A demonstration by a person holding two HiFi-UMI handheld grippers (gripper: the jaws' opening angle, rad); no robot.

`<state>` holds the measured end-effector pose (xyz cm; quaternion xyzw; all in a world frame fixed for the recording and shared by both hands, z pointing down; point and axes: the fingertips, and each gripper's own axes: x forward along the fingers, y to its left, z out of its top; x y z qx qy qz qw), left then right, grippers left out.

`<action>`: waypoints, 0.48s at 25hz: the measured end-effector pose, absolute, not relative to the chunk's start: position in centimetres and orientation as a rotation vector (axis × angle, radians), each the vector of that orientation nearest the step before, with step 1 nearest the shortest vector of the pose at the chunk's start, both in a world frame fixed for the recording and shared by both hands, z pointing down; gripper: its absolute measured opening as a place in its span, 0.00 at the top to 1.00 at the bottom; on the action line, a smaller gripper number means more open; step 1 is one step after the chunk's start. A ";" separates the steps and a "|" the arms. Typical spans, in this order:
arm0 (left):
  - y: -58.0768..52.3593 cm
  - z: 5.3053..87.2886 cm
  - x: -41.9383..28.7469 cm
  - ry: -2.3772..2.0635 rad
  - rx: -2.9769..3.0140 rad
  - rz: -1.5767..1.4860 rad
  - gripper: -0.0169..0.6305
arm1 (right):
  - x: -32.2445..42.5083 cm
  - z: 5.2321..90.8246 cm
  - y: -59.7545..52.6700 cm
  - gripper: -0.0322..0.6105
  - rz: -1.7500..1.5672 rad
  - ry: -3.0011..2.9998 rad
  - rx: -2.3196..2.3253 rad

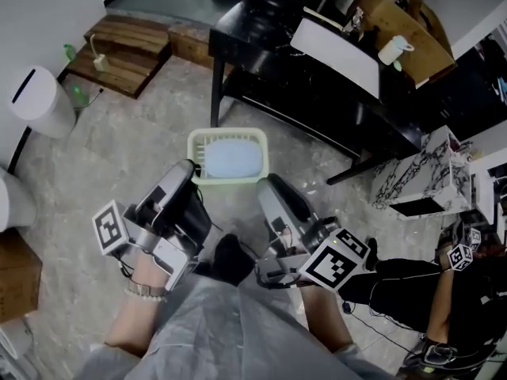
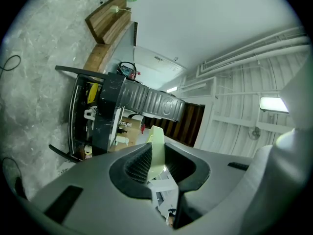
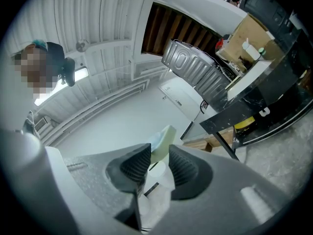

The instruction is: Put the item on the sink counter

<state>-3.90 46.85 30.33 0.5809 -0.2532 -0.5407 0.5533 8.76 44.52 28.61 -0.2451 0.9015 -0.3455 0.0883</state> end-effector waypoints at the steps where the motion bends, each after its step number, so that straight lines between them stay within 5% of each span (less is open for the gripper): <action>1: 46.0 30.2 -3.8 -0.604 1.373 -1.282 0.84 | 8.8 28.5 43.7 0.78 -1.031 2.687 -0.722; 12: 38.8 29.2 -2.5 -0.645 1.362 -1.332 0.84 | 9.9 27.6 35.6 0.78 -1.038 2.723 -0.639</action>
